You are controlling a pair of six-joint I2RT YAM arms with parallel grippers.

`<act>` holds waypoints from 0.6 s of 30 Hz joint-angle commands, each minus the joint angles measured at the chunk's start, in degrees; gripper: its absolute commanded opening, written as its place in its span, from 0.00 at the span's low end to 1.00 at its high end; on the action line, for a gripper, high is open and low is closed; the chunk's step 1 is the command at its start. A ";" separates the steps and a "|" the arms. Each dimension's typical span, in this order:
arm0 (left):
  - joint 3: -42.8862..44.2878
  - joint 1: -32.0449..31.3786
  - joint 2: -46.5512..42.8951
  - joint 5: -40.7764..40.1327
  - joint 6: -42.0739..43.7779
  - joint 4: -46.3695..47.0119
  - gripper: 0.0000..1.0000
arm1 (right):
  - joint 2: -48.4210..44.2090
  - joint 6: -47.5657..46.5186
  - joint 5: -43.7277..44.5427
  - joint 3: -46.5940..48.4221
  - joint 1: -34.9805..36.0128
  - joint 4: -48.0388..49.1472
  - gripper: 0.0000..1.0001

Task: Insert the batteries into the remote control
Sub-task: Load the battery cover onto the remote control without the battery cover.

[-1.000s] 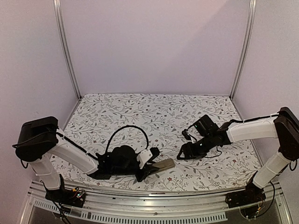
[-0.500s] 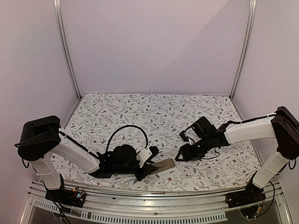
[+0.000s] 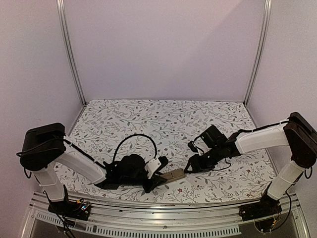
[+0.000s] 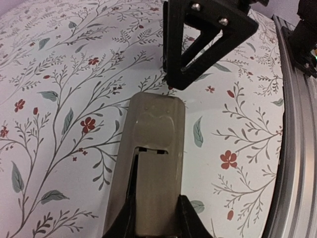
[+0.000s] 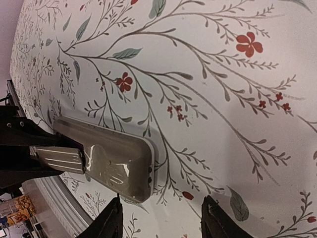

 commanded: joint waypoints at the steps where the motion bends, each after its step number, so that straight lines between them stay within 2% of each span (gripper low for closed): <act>1: 1.57 0.67 2.64 0.11 -0.23 -2.43 0.22 | 0.77 0.72 -0.68 1.37 0.67 0.98 0.52; 18: -0.78 1.19 -0.18 0.40 -1.16 -3.22 0.21 | 0.99 0.29 -0.68 1.55 0.95 1.05 0.49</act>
